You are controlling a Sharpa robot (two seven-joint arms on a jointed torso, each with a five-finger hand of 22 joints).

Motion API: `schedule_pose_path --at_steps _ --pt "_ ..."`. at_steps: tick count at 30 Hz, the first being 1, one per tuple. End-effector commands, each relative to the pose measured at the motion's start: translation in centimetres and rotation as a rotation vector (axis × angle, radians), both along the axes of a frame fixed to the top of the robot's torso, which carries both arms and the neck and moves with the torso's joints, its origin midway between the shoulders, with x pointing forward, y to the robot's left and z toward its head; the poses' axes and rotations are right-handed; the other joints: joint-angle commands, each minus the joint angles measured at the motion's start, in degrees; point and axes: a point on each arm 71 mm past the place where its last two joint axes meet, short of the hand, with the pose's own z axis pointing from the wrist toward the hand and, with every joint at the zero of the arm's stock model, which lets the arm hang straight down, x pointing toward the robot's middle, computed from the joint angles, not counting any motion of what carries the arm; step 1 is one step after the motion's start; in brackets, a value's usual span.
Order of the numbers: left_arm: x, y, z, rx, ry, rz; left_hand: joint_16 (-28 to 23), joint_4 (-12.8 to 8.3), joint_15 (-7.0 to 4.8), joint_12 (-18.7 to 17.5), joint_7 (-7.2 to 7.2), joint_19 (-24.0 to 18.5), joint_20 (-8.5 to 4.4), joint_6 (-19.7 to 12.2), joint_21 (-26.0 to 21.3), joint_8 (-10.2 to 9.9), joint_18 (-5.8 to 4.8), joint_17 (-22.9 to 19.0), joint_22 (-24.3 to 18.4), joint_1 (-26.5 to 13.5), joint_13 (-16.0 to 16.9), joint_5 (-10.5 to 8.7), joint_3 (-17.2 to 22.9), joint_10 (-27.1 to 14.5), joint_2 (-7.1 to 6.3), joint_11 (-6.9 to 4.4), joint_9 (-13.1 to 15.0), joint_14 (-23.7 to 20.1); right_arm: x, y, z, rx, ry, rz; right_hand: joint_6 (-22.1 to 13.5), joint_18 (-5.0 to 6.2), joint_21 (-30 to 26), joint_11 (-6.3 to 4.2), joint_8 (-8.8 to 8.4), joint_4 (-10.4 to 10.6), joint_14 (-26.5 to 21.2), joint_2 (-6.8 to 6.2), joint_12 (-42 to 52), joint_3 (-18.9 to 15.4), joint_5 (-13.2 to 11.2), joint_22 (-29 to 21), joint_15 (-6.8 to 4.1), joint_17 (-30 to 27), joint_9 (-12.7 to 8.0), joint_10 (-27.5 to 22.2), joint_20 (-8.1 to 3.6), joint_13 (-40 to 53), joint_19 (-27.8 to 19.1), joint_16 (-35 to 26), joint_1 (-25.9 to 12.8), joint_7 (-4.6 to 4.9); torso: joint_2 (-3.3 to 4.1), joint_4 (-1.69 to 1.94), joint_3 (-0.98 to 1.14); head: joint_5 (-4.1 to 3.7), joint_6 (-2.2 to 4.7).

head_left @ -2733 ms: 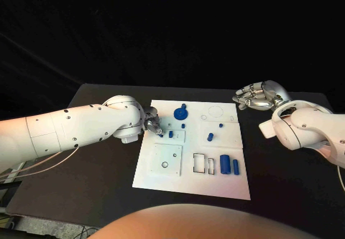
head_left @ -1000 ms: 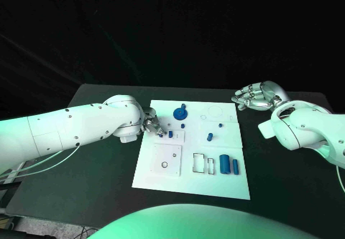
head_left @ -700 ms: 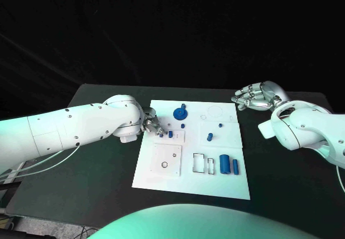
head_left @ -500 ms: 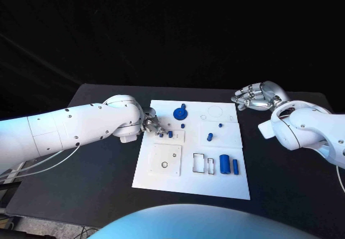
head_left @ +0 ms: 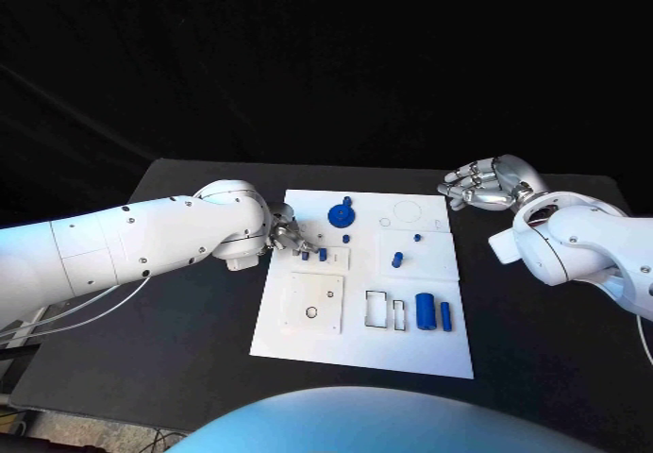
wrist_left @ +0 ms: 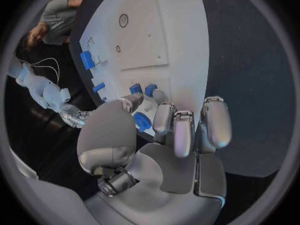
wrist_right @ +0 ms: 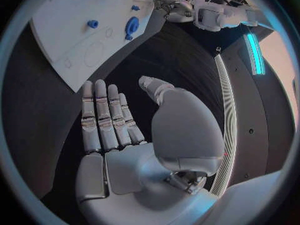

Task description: Assemble the parts on the task board

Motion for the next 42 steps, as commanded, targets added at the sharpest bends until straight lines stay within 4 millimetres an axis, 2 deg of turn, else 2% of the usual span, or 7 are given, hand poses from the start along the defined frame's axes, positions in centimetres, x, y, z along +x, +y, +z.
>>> schedule_pose_path --at_steps 1,20,24,25,28,32,42 --pt "0.0 0.3 -0.1 -0.004 -0.011 0.016 0.2 0.1 -0.55 -0.3 0.23 0.2 -0.22 0.2 -0.2 -0.3 -0.15 15.1 9.3 -0.4 0.0 -0.32 -0.3 -0.1 0.26 -0.28 -0.1 6.0 -0.1 0.1 -0.1 -0.007 0.002 0.019 -0.5 0.55 -0.4 0.13 0.25 -0.1 -0.2 0.07 0.0 -0.4 0.3 0.0 0.05 -0.1 -0.1 -0.2 0.37 0.0 -0.2 -0.3 -0.5 1.85 0.02 0.00 0.01 -0.06 0.01" --pt "0.1 0.8 1.2 -0.141 -0.077 0.093 0.2 0.0 -0.47 -1.0 0.55 0.1 -0.20 -1.3 -0.6 -2.0 -0.10 15.1 9.3 1.5 -0.7 -0.31 0.3 -0.6 0.47 -0.12 -1.3 6.0 -0.1 0.1 -0.3 -0.008 0.007 0.018 -0.5 0.56 -0.4 0.13 0.27 -0.1 -0.3 0.16 0.1 -0.4 0.5 -0.2 0.08 -0.1 -0.1 -0.2 0.40 -0.1 -0.2 -0.4 -0.5 1.85 -0.05 0.02 0.00 -0.18 0.01" --pt "0.0 1.1 1.4 -0.183 -0.074 0.112 0.2 0.0 -0.20 -1.9 1.01 -0.1 -0.01 -2.3 -1.0 -3.9 -0.05 15.1 9.3 2.1 -1.7 -0.28 0.7 -1.2 0.33 0.24 -2.7 6.0 -0.1 0.1 -0.3 -0.008 0.008 0.018 -0.5 0.56 -0.4 0.13 0.27 -0.1 -0.3 0.16 0.1 -0.4 0.5 -0.2 0.08 -0.1 -0.1 -0.2 0.40 -0.1 -0.2 -0.4 -0.5 1.85 -0.03 -0.05 0.05 -0.21 0.01" --pt "-0.1 1.2 1.5 -0.192 -0.070 0.114 0.2 -0.1 0.07 -2.4 1.44 -0.2 0.20 -2.9 -1.2 -5.6 -0.03 15.1 9.3 2.8 -2.2 -0.27 1.1 -1.6 0.15 0.57 -4.2 6.0 -0.1 0.0 -0.3 -0.008 0.008 0.017 -0.5 0.56 -0.4 0.13 0.27 -0.1 -0.3 0.16 0.1 -0.4 0.5 -0.2 0.08 -0.1 -0.1 -0.2 0.40 -0.1 -0.2 -0.4 -0.5 1.85 -0.02 -0.03 0.06 -0.20 0.01" --pt "-0.3 1.3 1.5 -0.200 -0.063 0.110 0.2 -0.2 0.60 -3.5 2.18 -0.3 0.70 -3.2 -1.6 -8.5 0.04 15.1 9.3 4.5 -3.4 -0.02 1.1 -2.3 -0.12 1.14 -7.1 6.0 -0.1 0.0 -0.3 -0.008 0.009 0.017 -0.5 0.57 -0.5 0.13 0.30 -0.1 -0.3 0.25 0.1 -0.4 0.6 -0.3 0.09 -0.2 -0.1 -0.2 0.42 -0.2 -0.2 -0.5 -0.5 1.85 -0.02 0.04 0.10 -0.18 0.01" --pt "-0.7 1.4 1.6 -0.197 -0.064 0.091 0.2 -0.4 1.03 -3.9 2.73 -0.3 1.18 -3.5 -1.9 -11.1 0.09 15.1 9.4 6.8 -4.0 0.43 0.8 -2.6 -0.14 1.66 -10.0 6.0 -0.1 0.0 -0.3 -0.009 0.009 0.016 -0.5 0.57 -0.5 0.13 0.30 -0.1 -0.3 0.25 0.1 -0.4 0.6 -0.3 0.09 -0.2 -0.1 -0.2 0.42 -0.2 -0.2 -0.5 -0.5 1.85 -0.05 0.06 0.07 -0.13 0.01" --pt "-2.1 1.3 0.8 -0.174 -0.089 0.048 0.2 -0.6 1.16 -4.1 2.88 -0.3 1.36 -3.1 -2.1 -11.6 0.11 15.1 9.4 8.4 -4.2 1.03 0.6 -2.8 -0.66 1.77 -11.1 6.0 -0.2 -0.1 -0.5 -0.009 0.012 0.015 -0.4 0.58 -0.5 0.12 0.33 -0.2 -0.3 0.32 0.2 -0.4 0.7 -0.3 0.09 -0.2 -0.1 -0.2 0.43 -0.2 -0.2 -0.6 -0.4 1.84 -0.06 0.11 0.00 0.15 0.01"
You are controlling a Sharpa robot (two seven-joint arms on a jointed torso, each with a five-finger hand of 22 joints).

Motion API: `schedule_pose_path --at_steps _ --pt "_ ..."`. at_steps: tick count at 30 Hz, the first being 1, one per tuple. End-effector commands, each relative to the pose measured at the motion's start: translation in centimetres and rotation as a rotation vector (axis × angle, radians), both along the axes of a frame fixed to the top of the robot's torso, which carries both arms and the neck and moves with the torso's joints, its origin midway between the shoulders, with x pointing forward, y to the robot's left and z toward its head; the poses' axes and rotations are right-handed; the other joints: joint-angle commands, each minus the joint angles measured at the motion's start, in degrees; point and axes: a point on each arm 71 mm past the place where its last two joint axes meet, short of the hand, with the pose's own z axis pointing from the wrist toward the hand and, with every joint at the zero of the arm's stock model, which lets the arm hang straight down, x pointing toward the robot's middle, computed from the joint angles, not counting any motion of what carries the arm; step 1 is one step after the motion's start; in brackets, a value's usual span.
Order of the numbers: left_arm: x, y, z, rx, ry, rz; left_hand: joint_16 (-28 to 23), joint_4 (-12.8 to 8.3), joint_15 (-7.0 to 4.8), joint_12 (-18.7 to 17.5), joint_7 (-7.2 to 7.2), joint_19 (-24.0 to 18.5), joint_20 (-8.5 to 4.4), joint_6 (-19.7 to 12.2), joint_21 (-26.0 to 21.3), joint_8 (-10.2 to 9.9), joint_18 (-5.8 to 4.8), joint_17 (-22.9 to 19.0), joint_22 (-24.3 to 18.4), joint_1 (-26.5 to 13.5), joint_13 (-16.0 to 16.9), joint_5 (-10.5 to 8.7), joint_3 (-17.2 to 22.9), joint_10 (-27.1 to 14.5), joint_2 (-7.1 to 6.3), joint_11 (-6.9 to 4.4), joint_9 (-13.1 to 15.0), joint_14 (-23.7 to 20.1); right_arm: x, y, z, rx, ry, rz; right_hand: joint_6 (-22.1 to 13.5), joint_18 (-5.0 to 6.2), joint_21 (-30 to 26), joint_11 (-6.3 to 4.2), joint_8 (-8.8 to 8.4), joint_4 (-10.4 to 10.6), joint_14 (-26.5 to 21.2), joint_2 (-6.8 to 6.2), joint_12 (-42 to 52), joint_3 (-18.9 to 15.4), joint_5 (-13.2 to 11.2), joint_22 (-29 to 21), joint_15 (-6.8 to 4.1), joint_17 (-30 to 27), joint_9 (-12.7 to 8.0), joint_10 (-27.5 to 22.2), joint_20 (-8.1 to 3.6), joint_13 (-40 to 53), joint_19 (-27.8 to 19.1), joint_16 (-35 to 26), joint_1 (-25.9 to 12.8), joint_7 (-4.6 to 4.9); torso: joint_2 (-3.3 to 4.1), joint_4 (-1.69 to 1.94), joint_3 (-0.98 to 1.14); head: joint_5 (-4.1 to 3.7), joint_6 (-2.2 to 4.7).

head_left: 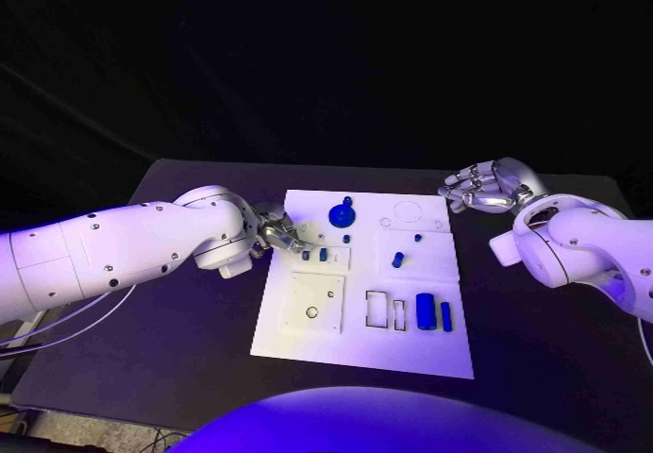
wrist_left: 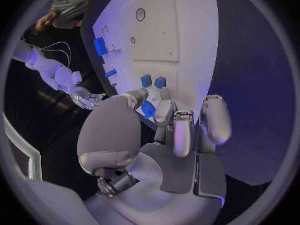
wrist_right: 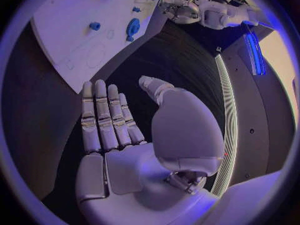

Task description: Assemble the parts on the task board

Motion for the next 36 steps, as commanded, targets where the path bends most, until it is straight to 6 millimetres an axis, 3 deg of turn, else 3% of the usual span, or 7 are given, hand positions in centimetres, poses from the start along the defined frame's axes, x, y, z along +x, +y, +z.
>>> schedule_pose_path --at_steps 1,18,24,36 --pt "-0.3 -0.4 -0.1 -0.005 -0.039 -0.027 0.2 -0.1 0.55 -0.1 0.31 0.1 0.53 0.4 -0.1 -0.3 0.11 15.1 9.4 0.6 0.0 0.30 -0.4 -0.2 -0.13 0.05 -0.2 6.0 -0.1 0.1 -0.1 -0.007 0.002 0.016 -0.4 0.58 -0.3 0.13 0.33 0.0 -0.3 0.32 0.2 -0.3 0.3 -0.1 0.09 -0.1 -0.1 -0.2 0.22 -0.1 0.0 -0.4 -0.4 1.84 0.01 0.02 -0.07 0.15 0.01" --pt "-0.4 -0.4 -0.8 0.024 -0.034 -0.009 0.2 0.3 0.57 0.1 0.19 0.2 0.63 1.6 -0.2 0.0 0.12 15.1 9.6 -0.3 0.0 0.21 -3.3 0.0 0.55 0.00 -1.2 6.0 -0.1 0.1 -0.2 -0.008 0.005 0.015 -0.4 0.58 -0.3 0.13 0.33 0.0 -0.3 0.32 0.2 -0.3 0.3 -0.1 0.09 -0.1 -0.1 -0.2 0.22 -0.1 0.0 -0.4 -0.4 1.84 0.08 -0.11 -0.01 0.26 0.01" --pt "-0.3 -0.4 -1.0 0.037 -0.020 -0.011 0.2 0.2 0.39 0.3 -0.13 0.3 0.52 2.1 -0.3 0.5 0.13 15.1 9.6 1.1 0.1 0.63 -3.4 0.0 1.23 -0.24 -1.3 6.0 -0.1 0.1 -0.2 -0.008 0.006 0.016 -0.4 0.58 -0.3 0.13 0.33 0.0 -0.3 0.32 0.2 -0.3 0.3 -0.1 0.09 -0.1 -0.1 -0.2 0.22 -0.1 0.0 -0.4 -0.4 1.84 0.13 -0.16 0.02 0.22 0.01" --pt "-0.2 -0.5 -1.3 0.061 0.012 -0.023 0.2 0.0 0.13 0.2 -0.49 0.3 0.28 2.4 -0.5 1.6 0.15 15.1 9.7 3.4 -0.1 1.86 -3.0 0.0 1.35 -0.56 -1.2 6.0 -0.1 0.1 -0.3 -0.008 0.008 0.016 -0.4 0.60 -0.4 0.12 0.39 -0.1 -0.3 0.41 0.2 -0.3 0.5 -0.3 0.09 -0.2 -0.1 -0.2 0.25 -0.2 0.1 -0.5 -0.4 1.83 0.06 -0.09 -0.05 0.11 0.01"
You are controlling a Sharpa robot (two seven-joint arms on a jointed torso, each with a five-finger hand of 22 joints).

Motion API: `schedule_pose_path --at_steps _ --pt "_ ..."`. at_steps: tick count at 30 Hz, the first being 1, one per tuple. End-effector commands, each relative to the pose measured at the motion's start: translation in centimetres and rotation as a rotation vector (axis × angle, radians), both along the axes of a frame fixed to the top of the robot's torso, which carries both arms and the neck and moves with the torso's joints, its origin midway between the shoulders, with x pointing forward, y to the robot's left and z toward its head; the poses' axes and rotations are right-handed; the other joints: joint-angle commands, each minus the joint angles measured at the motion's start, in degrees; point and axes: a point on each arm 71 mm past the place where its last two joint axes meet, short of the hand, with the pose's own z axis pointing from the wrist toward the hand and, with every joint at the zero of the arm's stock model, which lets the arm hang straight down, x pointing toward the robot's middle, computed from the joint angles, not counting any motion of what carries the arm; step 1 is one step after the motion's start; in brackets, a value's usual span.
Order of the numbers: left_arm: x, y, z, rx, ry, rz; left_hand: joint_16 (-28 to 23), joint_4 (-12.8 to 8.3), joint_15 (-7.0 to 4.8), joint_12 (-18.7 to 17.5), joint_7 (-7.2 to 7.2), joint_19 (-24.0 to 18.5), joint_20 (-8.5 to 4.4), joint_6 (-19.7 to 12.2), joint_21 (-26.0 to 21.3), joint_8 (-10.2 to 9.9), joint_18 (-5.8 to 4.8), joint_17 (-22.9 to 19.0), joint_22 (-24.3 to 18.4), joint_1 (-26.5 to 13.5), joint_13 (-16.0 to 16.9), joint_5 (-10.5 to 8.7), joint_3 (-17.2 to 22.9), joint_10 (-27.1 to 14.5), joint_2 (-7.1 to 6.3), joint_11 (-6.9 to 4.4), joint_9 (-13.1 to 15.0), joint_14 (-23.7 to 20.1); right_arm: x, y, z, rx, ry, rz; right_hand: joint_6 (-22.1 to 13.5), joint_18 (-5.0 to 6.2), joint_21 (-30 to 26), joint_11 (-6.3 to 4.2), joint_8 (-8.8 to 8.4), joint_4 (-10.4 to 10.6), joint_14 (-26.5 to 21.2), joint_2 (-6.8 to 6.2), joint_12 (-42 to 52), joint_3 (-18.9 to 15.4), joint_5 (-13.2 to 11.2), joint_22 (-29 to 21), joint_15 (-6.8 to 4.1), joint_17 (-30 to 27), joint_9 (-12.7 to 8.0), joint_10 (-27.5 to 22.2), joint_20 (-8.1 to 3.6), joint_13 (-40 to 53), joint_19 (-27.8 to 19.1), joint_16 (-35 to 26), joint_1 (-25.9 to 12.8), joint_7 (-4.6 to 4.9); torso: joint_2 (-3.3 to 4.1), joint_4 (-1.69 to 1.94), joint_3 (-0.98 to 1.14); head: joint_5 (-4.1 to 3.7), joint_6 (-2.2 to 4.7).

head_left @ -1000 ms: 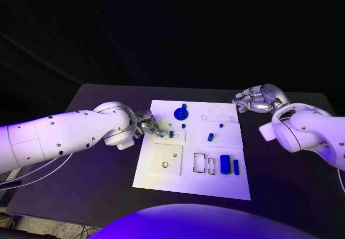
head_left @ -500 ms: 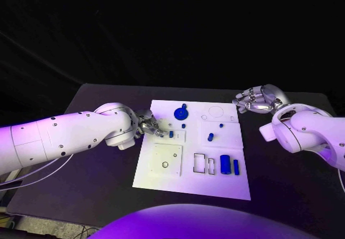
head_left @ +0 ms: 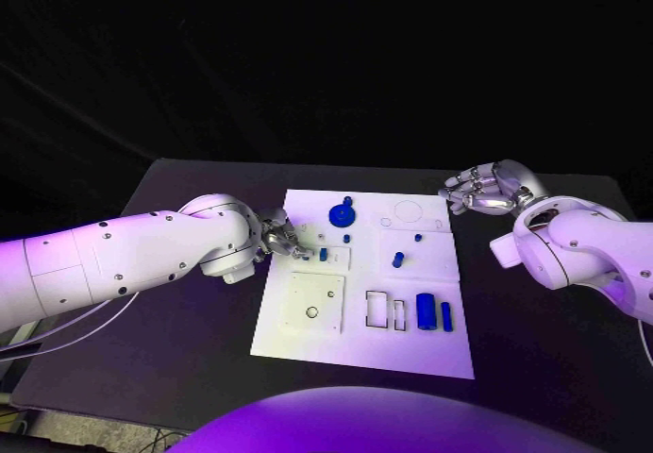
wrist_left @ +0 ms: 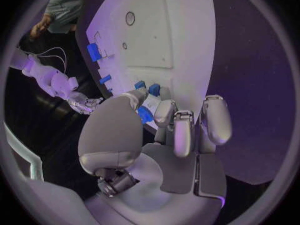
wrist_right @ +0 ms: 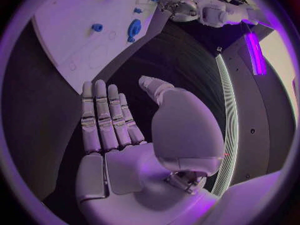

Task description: Assemble the parts on the task board

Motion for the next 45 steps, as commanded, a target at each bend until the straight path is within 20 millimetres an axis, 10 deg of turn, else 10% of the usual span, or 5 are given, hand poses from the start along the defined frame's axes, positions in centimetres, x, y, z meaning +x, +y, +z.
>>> schedule_pose_path --at_steps 1,17,29,45 --pt "-0.12 -0.19 -0.21 0.018 0.024 -0.017 0.2 -0.3 -0.09 0.2 -0.10 0.1 0.07 0.4 -0.2 0.5 0.15 15.1 9.7 0.7 -0.1 0.22 0.2 0.0 -0.04 -0.57 0.0 6.2 -0.05 0.13 -0.06 -0.007 0.002 0.017 -0.4 0.61 -0.2 0.12 0.39 -0.1 -0.3 0.41 0.2 -0.3 0.3 0.0 0.09 0.0 -0.1 -0.2 0.25 0.0 0.1 -0.1 -0.4 1.83 -0.04 -0.03 -0.05 -0.01 0.01" --pt "-0.03 -0.62 -0.11 -0.016 0.010 -0.005 0.2 -1.0 -0.38 0.2 -0.41 0.2 -0.26 -0.2 -0.4 1.6 0.13 15.1 9.9 4.5 -0.3 2.90 3.6 -0.1 0.43 -0.88 -0.1 6.2 -0.06 0.10 -0.13 -0.008 0.005 0.016 -0.4 0.62 -0.2 0.11 0.42 -0.2 -0.3 0.46 0.3 -0.3 0.4 -0.2 0.09 -0.1 -0.1 -0.2 0.26 -0.1 0.1 -0.2 -0.3 1.82 -0.03 0.02 0.00 0.01 0.01" --pt "-0.02 -0.75 -0.12 -0.046 0.017 0.011 0.2 -7.4 -0.46 -0.1 -0.36 0.3 -0.40 -2.3 -0.7 3.9 0.12 15.1 10.2 6.1 -0.9 4.88 16.3 0.0 -0.49 -0.92 -0.2 6.2 -0.10 0.05 -0.32 -0.009 0.010 0.016 -0.4 0.62 -0.3 0.10 0.44 -0.2 -0.2 0.54 0.3 -0.3 0.5 -0.2 0.08 -0.1 -0.1 -0.2 0.27 -0.1 0.1 -0.2 -0.3 1.81 -0.10 0.02 -0.01 0.07 0.01" --pt "-0.18 -0.87 -0.12 -0.080 0.032 0.030 0.2 -12.4 -0.28 0.4 0.19 0.6 -0.28 -2.5 -0.5 6.7 0.07 15.1 10.4 3.1 -0.6 9.07 21.8 0.9 -0.52 -0.62 0.8 6.2 -0.18 -0.04 -0.54 -0.011 0.018 0.017 -0.4 0.63 -0.4 0.09 0.50 -0.3 -0.2 0.59 0.4 -0.3 0.9 -0.4 0.08 -0.2 -0.1 -0.2 0.28 -0.3 0.1 -0.3 -0.2 1.79 -0.10 0.00 -0.07 0.19 0.01"
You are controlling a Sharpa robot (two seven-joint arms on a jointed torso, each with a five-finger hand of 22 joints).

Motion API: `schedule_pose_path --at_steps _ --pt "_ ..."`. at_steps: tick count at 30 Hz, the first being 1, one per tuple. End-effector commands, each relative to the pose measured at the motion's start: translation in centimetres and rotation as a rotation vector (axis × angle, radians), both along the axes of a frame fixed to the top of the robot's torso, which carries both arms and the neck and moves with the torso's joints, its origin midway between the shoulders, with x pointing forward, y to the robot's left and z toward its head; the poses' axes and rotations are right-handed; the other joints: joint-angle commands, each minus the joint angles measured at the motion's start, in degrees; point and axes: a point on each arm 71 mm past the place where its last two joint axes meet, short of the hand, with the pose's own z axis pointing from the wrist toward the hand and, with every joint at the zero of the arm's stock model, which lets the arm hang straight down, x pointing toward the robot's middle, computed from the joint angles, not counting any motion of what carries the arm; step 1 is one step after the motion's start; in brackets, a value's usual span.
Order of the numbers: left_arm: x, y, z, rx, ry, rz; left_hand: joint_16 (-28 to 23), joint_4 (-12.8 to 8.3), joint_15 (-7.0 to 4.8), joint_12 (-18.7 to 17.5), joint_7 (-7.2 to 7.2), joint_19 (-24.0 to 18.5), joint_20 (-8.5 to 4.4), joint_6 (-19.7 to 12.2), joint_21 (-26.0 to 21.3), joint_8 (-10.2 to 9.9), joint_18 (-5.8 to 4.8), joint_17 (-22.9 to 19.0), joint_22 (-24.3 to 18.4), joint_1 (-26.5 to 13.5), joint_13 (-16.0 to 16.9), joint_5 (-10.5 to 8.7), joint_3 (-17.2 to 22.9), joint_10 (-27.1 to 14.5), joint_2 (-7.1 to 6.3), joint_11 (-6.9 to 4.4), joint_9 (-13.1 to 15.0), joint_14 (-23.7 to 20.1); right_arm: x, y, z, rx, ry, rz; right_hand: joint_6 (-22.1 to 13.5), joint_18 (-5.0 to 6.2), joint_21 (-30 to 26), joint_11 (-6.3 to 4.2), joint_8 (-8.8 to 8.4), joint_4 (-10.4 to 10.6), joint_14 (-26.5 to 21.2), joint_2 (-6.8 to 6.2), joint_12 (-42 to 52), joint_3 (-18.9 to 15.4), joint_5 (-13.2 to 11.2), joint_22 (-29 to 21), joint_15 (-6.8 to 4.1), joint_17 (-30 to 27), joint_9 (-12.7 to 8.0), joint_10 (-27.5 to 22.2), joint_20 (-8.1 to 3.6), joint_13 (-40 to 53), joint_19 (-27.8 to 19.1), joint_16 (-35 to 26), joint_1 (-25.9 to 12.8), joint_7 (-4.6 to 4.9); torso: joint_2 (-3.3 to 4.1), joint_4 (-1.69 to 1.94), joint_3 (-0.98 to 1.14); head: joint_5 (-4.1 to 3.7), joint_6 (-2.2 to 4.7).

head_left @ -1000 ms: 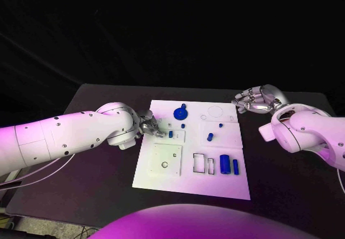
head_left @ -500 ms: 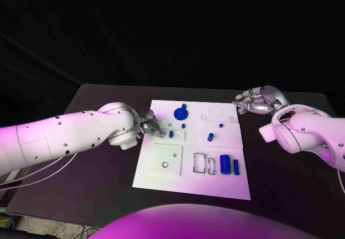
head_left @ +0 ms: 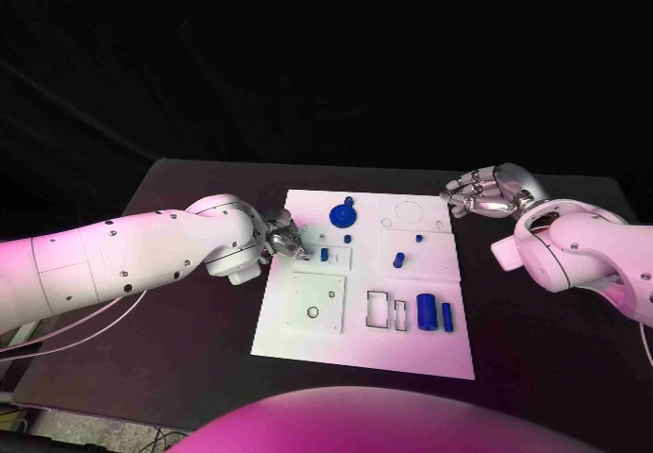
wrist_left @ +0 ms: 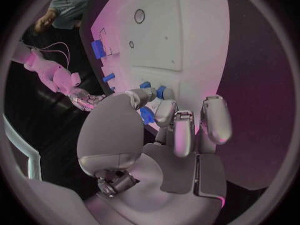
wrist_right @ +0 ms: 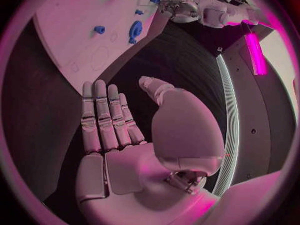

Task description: Assemble the parts on the task board

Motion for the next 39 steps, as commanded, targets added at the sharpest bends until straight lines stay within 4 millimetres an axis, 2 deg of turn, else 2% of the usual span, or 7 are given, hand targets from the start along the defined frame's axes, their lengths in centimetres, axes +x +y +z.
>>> schedule_pose_path --at_steps 1,12,32,39 --pt "-0.1 -0.2 0.0 -0.035 0.010 0.012 0.2 -7.9 -0.07 0.4 -0.03 0.4 -0.06 0.3 -0.1 0.3 0.07 15.1 10.4 -0.5 0.1 0.43 8.1 0.4 0.30 0.08 0.0 5.9 -0.1 0.1 -0.1 -0.008 0.006 0.018 -0.4 0.63 -0.4 0.09 0.27 -0.2 -0.2 0.36 0.2 -0.1 0.1 0.0 0.07 0.0 -0.1 -0.2 0.28 -0.1 0.2 -0.3 0.0 1.79 0.03 -0.03 -0.01 0.00 0.00" --pt "-0.5 0.0 0.2 -0.063 0.032 0.024 0.2 -8.6 -0.10 0.5 -0.02 0.4 -0.08 0.6 0.0 0.7 0.07 15.1 10.4 -0.7 0.1 0.71 8.8 0.5 0.41 0.05 0.1 5.9 -0.1 0.0 -0.2 -0.009 0.009 0.016 -0.4 0.63 -0.4 0.09 0.28 -0.2 -0.2 0.35 0.2 -0.1 0.3 -0.1 0.08 -0.1 -0.1 -0.2 0.29 -0.1 0.2 -0.4 0.0 1.79 0.06 -0.06 0.02 -0.20 0.00" --pt "0.2 0.5 2.5 -0.081 0.049 -0.017 0.2 -9.4 -0.10 0.0 0.02 0.2 -0.09 0.7 -0.4 0.9 0.16 15.1 10.3 -0.6 -0.3 0.70 9.5 0.3 0.50 0.06 0.1 5.9 -0.1 0.0 -0.3 -0.010 0.011 0.015 -0.4 0.63 -0.4 0.10 0.30 -0.2 -0.1 0.33 0.2 -0.2 0.4 -0.2 0.08 -0.1 -0.1 -0.2 0.30 -0.2 0.2 -0.4 0.0 1.80 0.05 -0.09 0.07 -0.32 0.00" --pt "1.3 0.6 2.8 -0.093 0.177 -0.076 0.2 -10.3 0.05 -0.8 0.21 -0.2 -0.02 0.7 -1.0 0.8 0.28 15.1 10.1 -0.4 -1.2 0.78 10.0 -0.2 0.77 0.27 0.1 5.9 0.0 0.1 -0.3 -0.009 0.011 0.016 -0.4 0.63 -0.4 0.10 0.30 -0.2 -0.1 0.33 0.2 -0.2 0.4 -0.2 0.08 -0.1 -0.1 -0.2 0.30 -0.2 0.2 -0.4 0.0 1.80 0.05 -0.08 0.06 -0.35 0.00"
